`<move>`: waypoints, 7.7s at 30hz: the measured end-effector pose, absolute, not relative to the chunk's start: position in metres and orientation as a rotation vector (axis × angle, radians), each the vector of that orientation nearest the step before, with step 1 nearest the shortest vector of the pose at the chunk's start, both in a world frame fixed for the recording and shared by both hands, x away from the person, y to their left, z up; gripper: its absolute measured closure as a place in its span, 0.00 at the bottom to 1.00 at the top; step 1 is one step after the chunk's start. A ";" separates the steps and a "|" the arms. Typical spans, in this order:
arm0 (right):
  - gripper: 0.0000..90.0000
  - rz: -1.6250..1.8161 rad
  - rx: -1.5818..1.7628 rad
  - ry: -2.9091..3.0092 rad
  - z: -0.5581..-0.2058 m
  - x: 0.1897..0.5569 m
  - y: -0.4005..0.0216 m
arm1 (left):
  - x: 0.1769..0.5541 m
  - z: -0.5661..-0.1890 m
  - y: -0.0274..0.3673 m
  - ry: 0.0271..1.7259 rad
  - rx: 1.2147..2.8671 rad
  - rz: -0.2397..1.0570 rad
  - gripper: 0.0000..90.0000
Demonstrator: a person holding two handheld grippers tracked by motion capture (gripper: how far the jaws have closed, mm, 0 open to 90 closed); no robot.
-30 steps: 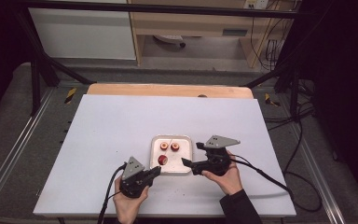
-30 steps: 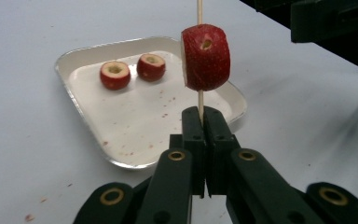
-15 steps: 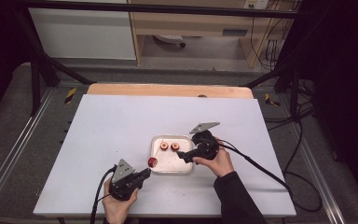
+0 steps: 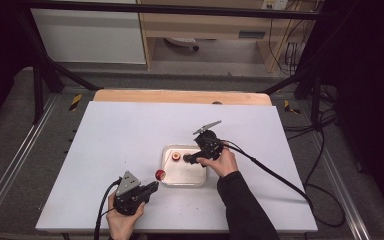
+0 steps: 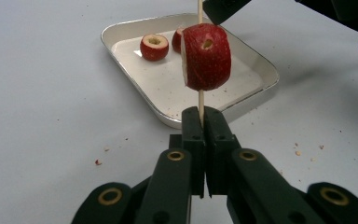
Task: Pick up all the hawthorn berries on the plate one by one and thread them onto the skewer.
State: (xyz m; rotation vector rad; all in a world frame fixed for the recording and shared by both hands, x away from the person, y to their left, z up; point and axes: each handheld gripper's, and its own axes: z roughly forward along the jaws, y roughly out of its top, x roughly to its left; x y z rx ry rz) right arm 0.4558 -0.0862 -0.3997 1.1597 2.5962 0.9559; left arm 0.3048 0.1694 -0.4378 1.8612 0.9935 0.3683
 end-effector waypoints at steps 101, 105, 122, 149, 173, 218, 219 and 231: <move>0.67 2.143 1.381 1.714 -0.392 0.382 -0.133 | 0.289 -0.439 0.091 1.034 1.656 0.228 0.98; 0.67 2.148 1.382 1.714 -0.392 0.382 -0.132 | 0.289 -0.440 0.091 1.044 1.652 0.222 0.98; 0.67 2.148 1.383 1.741 -0.396 0.380 -0.130 | 0.289 -0.439 0.090 1.064 1.615 0.210 0.98; 0.67 2.016 1.369 1.995 -0.421 0.366 -0.116 | 0.312 -0.438 0.092 1.090 1.656 0.246 0.98; 0.12 1.563 1.232 2.254 -0.407 0.394 -0.140 | 0.309 -0.437 0.146 1.029 1.812 0.365 0.98; 0.11 1.046 1.072 2.591 -0.393 0.451 -0.072 | 0.307 -0.439 0.188 1.036 1.895 0.375 0.98; 0.12 1.037 1.075 2.600 -0.394 0.453 -0.069 | 0.307 -0.439 0.188 1.038 1.894 0.377 0.98; 0.28 0.916 1.085 2.708 -0.405 0.473 -0.046 | 0.307 -0.442 0.187 1.039 1.913 0.376 0.98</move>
